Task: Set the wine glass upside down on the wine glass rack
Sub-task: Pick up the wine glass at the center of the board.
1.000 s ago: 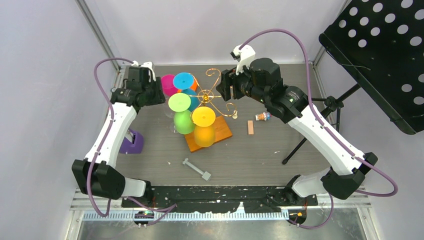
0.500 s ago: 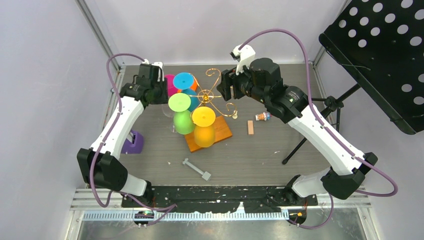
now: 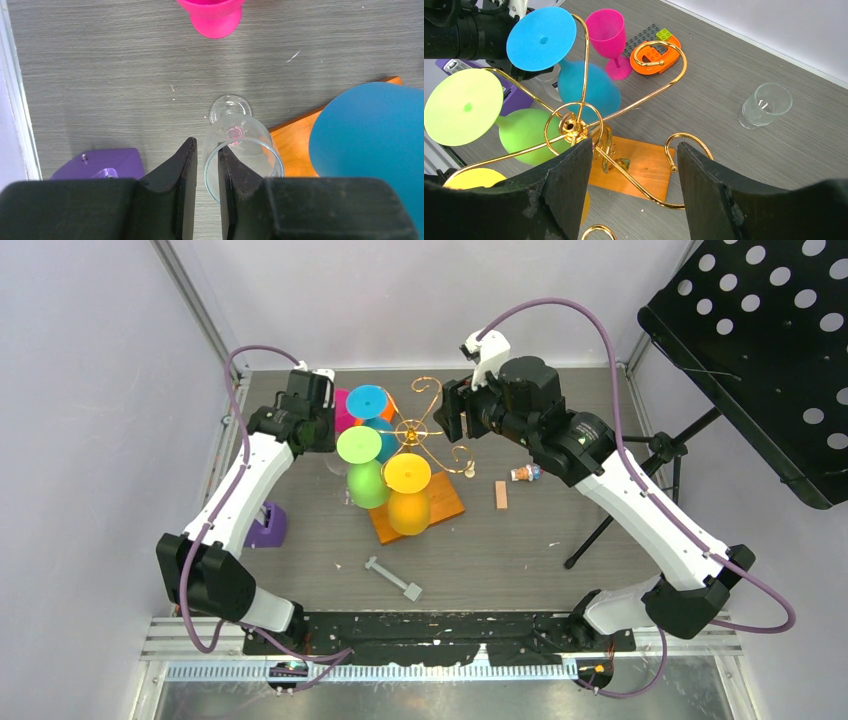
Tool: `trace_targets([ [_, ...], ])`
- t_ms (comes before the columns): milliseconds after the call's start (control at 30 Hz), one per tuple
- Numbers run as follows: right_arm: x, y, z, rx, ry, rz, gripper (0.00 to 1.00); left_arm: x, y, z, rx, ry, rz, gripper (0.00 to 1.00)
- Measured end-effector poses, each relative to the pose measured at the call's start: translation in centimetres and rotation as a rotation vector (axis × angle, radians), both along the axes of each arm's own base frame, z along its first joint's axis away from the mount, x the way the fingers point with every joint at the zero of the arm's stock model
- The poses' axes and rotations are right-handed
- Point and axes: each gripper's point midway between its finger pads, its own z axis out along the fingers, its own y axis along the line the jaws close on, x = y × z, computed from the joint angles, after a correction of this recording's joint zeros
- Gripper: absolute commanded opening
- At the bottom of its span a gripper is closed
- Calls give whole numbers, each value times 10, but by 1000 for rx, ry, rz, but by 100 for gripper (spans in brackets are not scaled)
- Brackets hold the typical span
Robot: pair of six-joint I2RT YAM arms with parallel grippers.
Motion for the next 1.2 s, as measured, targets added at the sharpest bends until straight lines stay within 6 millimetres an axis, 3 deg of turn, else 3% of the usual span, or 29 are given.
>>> trace_targets([
  [500,0,0,-1,-3,2,0,69,-1,12,0,70,1,11,0],
  [800,0,0,-1,-2,3,0,69,-10,26,5,130,11,47,0],
  [1000,1,-1,-1,-4,0,-7,70,-21,34,47,124,-73,72,0],
  [1200,1,-8,9,-1,-17,-33,70,-42,43,121,48,-280,120,0],
])
